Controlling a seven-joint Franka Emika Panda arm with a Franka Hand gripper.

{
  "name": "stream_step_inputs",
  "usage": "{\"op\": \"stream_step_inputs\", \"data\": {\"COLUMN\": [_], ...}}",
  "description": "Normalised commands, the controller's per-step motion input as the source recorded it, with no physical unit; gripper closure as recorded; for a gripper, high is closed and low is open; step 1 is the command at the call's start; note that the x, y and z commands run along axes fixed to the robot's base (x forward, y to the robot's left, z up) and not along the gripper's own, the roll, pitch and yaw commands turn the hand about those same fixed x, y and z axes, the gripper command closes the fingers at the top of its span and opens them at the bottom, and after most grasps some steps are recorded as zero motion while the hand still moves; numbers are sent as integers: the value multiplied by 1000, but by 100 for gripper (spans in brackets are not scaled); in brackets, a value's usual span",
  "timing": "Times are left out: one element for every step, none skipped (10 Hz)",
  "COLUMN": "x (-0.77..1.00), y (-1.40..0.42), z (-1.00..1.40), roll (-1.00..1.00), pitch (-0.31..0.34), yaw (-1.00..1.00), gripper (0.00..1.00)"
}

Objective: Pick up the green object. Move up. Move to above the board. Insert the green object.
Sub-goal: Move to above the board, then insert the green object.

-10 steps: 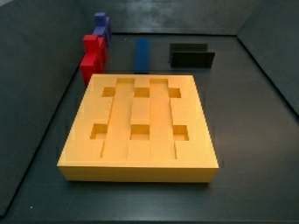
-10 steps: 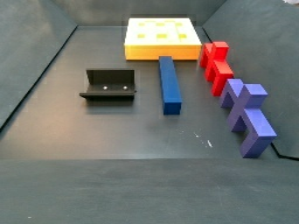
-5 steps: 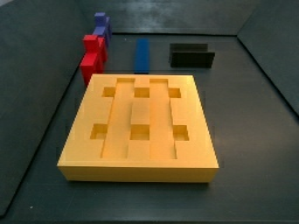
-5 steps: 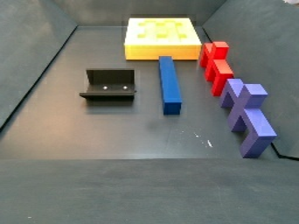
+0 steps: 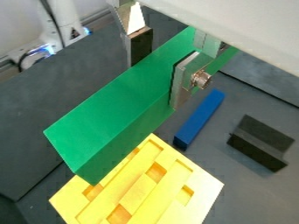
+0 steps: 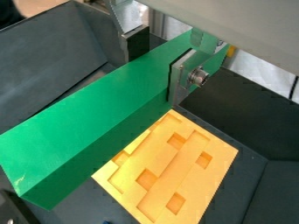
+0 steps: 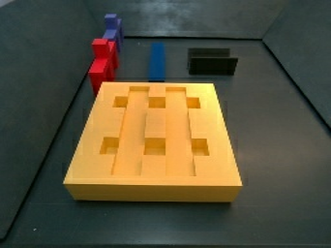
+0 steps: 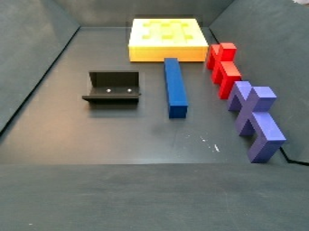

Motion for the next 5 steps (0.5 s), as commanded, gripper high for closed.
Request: {"op": "stream_step_inputs", "data": {"x": [78, 86, 0, 0, 0], "y": [-45, -86, -106, -151, -146], "z": [24, -771, -577, -517, -509], "roll": [105, -160, -254, -279, -286], "pitch": [145, -50, -121, -74, -54], "yaw": [248, -186, -134, -37, -46], "gripper": [100, 100, 100, 100, 100]}}
